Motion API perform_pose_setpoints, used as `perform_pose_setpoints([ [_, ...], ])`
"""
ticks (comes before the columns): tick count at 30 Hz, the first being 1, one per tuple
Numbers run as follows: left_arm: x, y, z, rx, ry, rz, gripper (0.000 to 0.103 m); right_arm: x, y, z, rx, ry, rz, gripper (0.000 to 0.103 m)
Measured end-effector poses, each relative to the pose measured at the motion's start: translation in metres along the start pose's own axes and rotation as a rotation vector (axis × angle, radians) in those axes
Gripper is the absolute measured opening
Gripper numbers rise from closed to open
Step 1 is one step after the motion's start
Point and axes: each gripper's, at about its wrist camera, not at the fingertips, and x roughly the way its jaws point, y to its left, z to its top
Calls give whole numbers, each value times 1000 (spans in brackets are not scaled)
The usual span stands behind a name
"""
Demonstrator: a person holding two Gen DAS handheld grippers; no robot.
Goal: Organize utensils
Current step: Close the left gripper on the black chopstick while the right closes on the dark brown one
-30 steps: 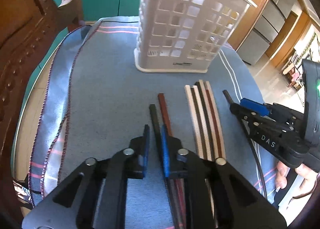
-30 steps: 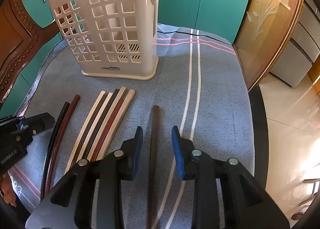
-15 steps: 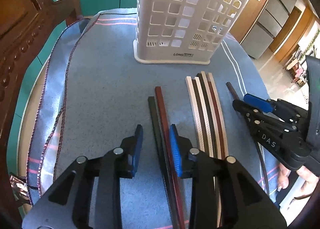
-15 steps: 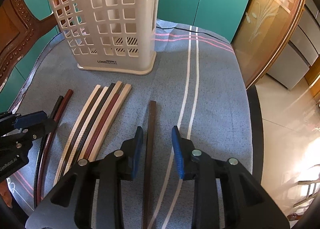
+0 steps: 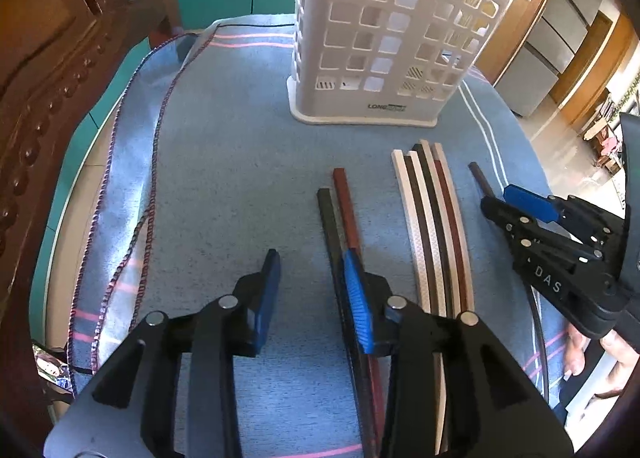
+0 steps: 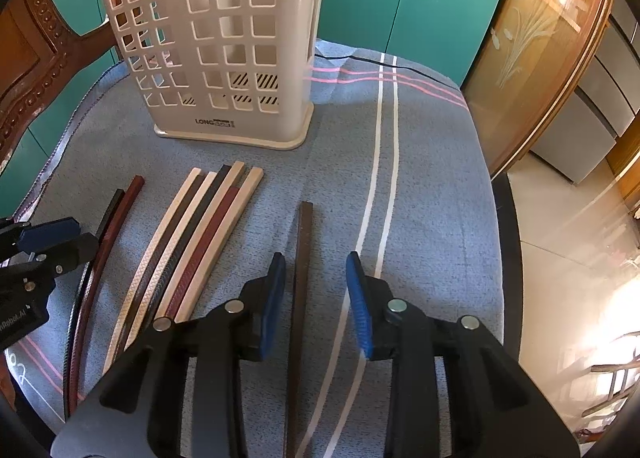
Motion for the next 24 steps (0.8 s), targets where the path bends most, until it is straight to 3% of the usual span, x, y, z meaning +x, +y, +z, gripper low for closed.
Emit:
perform_pose_setpoints([
  [6,3,-23,-8,100,-31,115,34,-1,2,-1,-9,-6,-18,39],
  [12,3,-21,-6,88,-32,103,29,-5,8,-5,-37,-18,-42,39],
  [24,5,-25,-6,98,-30,105,31,-11,14,-9,-52,-20,-58,36],
])
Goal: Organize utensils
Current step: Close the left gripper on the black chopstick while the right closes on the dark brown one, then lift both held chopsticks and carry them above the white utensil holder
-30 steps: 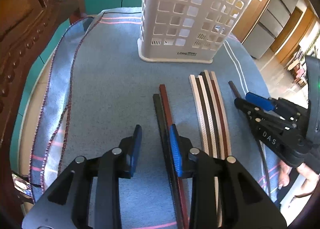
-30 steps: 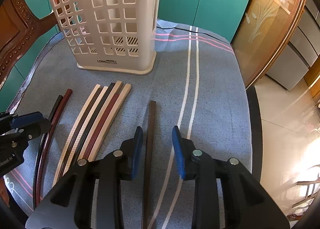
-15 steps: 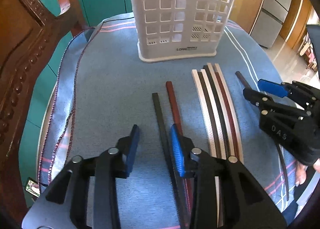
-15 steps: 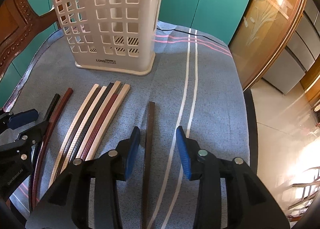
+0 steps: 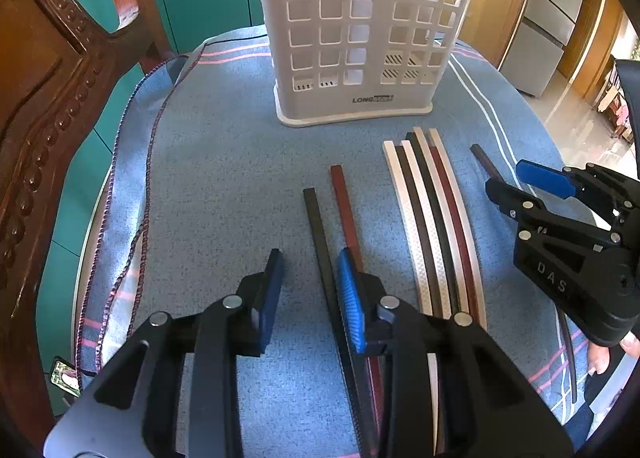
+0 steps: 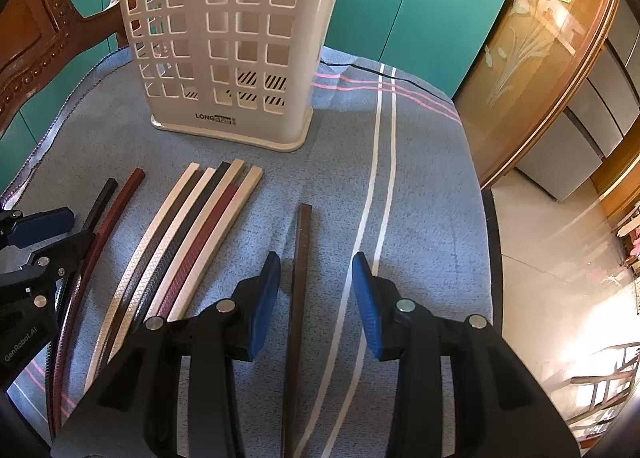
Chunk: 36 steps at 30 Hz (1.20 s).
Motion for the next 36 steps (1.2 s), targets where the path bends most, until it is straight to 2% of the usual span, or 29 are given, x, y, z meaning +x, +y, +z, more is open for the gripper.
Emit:
perform_pose_setpoints([
  [1,0,0,0,0,0,-2,31,0,0,0,0,0,0,32],
  [3,2,2,3,-1,-5,-10,30,-1,2,0,4,5,62,9],
  [5,4,5,5,-12,-13,-16,22,-3,7,0,-16,0,59,7],
  [6,4,9,6,-24,-16,-23,10,-4,9,-1,-23,-6,54,7],
  [10,2,19,9,-68,-27,-58,7,-13,2,1,28,-44,136,7],
  [13,-4,21,11,-62,-58,-58,7,-34,-6,2,50,-142,147,7],
  [19,-30,20,12,-60,-127,-70,7,-61,-16,0,81,-241,178,7],
  [23,-70,19,10,-64,-203,-108,7,-102,-33,-2,123,-326,251,7],
  [29,-153,27,21,-73,-390,-149,7,-172,-55,7,175,-470,320,7],
  [32,-188,30,37,-68,-469,-166,7,-202,-66,18,215,-529,365,7],
  [36,-231,35,80,-71,-583,-186,7,-230,-84,53,278,-614,399,7],
])
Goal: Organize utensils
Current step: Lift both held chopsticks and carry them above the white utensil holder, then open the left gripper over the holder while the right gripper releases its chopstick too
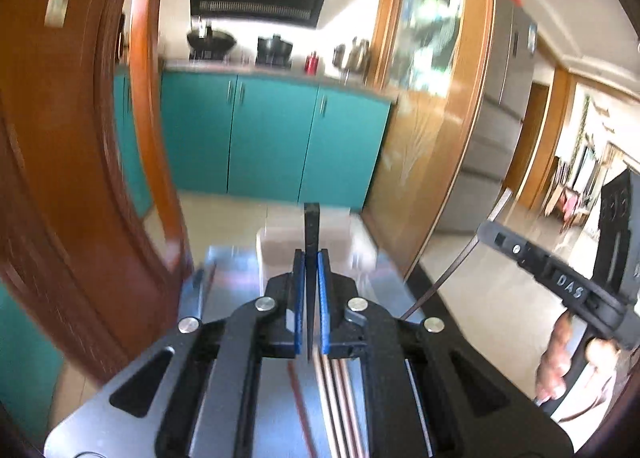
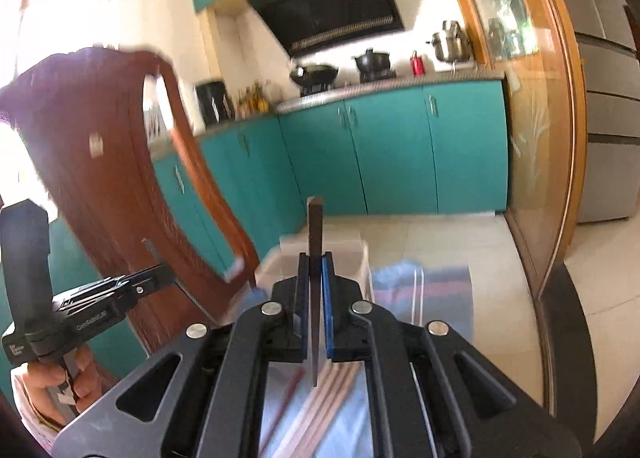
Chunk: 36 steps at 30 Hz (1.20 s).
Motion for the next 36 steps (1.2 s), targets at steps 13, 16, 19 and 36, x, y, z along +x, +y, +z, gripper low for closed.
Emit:
perform_pose_setpoints([
  [13,56,22,72,-87,-173,81,7,52,-34,65,133,-169,-72,7],
  [16,78,28,63,-105,-129,105,7,87,-39,47,127,-65,-102,7],
  [19,91,30,55,-112,-97,121,7,100,-40,34,102,-22,-112,7],
  [36,47,23,-42,-7,-19,147,33,52,-78,-50,163,45,-204,42],
])
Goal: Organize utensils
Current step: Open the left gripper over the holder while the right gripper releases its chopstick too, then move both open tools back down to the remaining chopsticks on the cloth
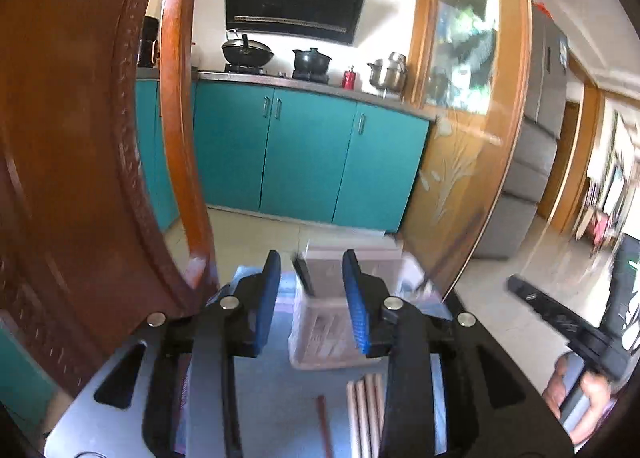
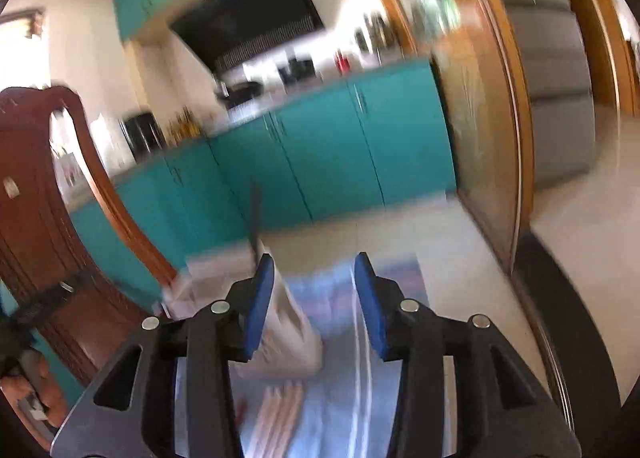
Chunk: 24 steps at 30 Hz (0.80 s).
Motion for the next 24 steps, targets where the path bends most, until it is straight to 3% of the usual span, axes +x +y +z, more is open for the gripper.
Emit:
perform_pose_setpoints([
  [4,35,-1,-41,52,214,12,33,66,16,-47,-140,331,-15,42],
  [7,72,8,-70,-9,412,17,33,101,37,-82,-231,470,-33,42],
  [8,77,9,-74,-19,432,10,33,109,42,-90,-253,496,-47,42],
  [17,100,0,-101,30,546,4,34,166,41,-98,-188,575,-100,42],
  [20,100,-2,-109,33,571,-4,37,170,52,-101,-296,571,-138,40],
  [22,100,-4,-111,36,581,-11,38,168,56,-105,-333,581,-147,29],
  [23,100,-5,-112,38,587,-16,38,166,57,-106,-361,588,-151,16],
  [24,100,-5,-113,40,591,-18,38,163,57,-108,-382,594,-149,15],
])
